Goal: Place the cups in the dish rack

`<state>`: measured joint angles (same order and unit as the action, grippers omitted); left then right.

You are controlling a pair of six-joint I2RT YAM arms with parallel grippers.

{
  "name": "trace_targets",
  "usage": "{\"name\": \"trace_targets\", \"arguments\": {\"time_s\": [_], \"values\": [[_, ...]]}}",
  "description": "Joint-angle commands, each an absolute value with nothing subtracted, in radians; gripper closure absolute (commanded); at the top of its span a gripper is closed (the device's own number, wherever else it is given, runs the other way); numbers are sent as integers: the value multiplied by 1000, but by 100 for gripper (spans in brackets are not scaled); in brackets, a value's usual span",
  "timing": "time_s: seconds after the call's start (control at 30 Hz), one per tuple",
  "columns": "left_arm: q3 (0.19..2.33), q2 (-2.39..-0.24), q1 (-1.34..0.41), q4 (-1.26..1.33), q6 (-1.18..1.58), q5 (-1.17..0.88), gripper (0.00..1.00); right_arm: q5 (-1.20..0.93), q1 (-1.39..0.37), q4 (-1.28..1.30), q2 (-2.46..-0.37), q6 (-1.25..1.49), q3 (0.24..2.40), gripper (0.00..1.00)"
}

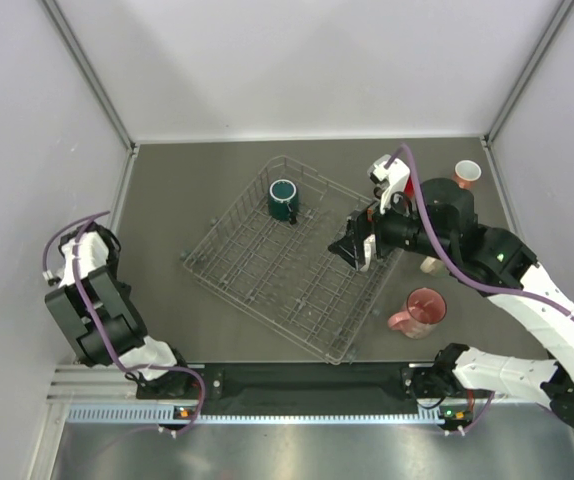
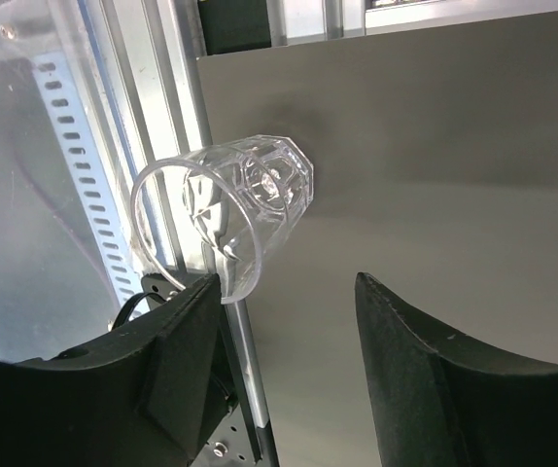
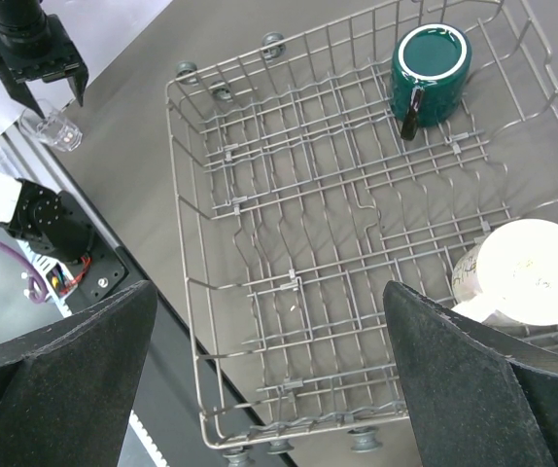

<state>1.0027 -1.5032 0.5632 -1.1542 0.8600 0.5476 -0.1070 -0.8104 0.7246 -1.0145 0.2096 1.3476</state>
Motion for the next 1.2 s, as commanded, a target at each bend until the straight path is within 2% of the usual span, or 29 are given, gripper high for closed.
{"name": "trace_targets", "arguments": {"time_s": [0.0, 0.67, 1.07, 1.17], "values": [[1034, -1511, 577, -1117, 821, 578, 38, -109, -828, 673, -1009, 195, 1373, 0], [1012, -1519, 624, -1092, 787, 545, 41, -69, -828, 675, -1026, 186, 1390, 0], [1002, -1529, 635, -1072, 782, 532, 50, -5, -828, 690, -1020, 161, 1410, 0], [999, -1542, 635, -1071, 784, 529, 57, -3, -828, 690, -1020, 161, 1410, 0]]}}
